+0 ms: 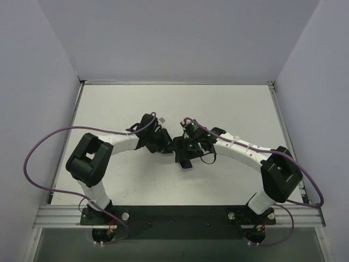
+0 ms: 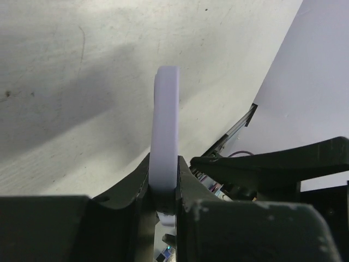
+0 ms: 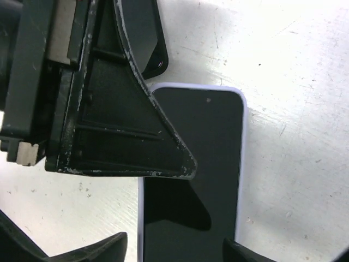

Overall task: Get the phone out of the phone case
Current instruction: Adjust the phone.

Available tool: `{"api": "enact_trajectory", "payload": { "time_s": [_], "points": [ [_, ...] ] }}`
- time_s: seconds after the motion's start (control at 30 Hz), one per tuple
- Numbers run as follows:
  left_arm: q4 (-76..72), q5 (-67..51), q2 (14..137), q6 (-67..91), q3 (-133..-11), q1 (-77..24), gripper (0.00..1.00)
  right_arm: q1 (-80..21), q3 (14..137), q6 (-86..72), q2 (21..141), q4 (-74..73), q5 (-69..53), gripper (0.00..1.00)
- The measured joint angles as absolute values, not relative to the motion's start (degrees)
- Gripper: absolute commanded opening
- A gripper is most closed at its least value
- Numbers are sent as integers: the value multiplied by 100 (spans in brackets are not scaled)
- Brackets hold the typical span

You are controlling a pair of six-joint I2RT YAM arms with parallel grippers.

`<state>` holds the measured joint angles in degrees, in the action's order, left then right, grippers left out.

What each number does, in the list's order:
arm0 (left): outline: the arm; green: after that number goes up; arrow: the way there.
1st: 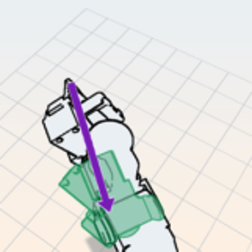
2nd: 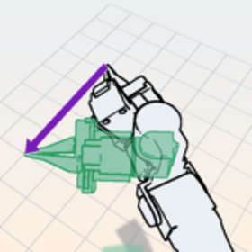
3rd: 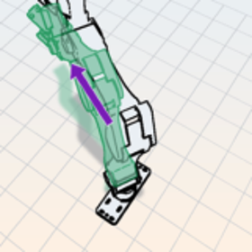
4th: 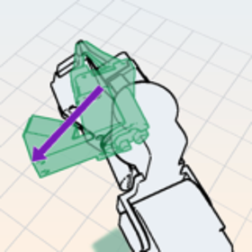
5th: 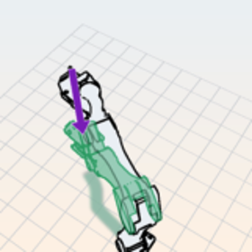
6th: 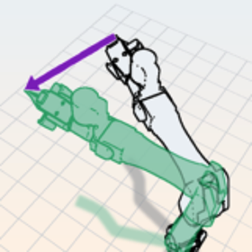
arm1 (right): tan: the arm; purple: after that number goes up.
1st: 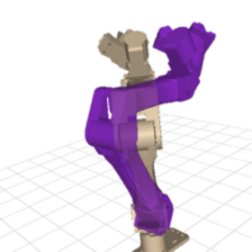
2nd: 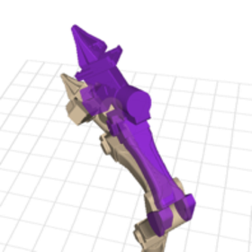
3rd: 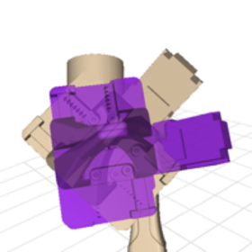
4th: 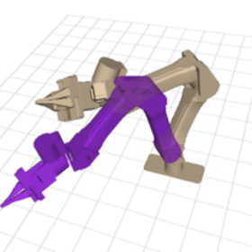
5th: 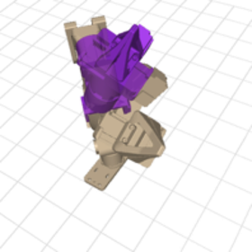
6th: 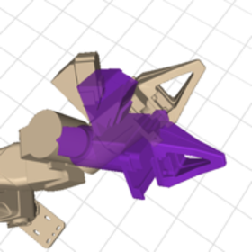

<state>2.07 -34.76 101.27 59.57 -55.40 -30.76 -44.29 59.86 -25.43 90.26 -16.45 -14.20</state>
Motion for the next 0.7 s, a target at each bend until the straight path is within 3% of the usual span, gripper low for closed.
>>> {"api": "enact_trajectory", "payload": {
  "time_s": [0.03, 0.2, 0.37, 0.5, 0.7],
  "points": [
    [180, -3474, 10130, 5990, -5494, -3074, 0, -4431, 5986, -2543, 9019, -1625, -1435, 83],
    [-43, -3498, 10053, 6097, -5151, -2974, 0, -4434, 5961, -2541, 8718, -1693, -1308, 93],
    [-211, -3701, 9430, 6149, -4917, -2449, 0, -4421, 5920, -2536, 7413, -1728, -825, 93],
    [-902, -4047, 8670, 6337, -4917, -1885, 0, -4379, 5806, -2502, 6445, -1455, -746, 86],
    [-1820, -4276, 7795, 6539, -4906, -1398, 0, -3763, 5885, -2832, 6364, -1363, -1605, 79]
  ]
}}
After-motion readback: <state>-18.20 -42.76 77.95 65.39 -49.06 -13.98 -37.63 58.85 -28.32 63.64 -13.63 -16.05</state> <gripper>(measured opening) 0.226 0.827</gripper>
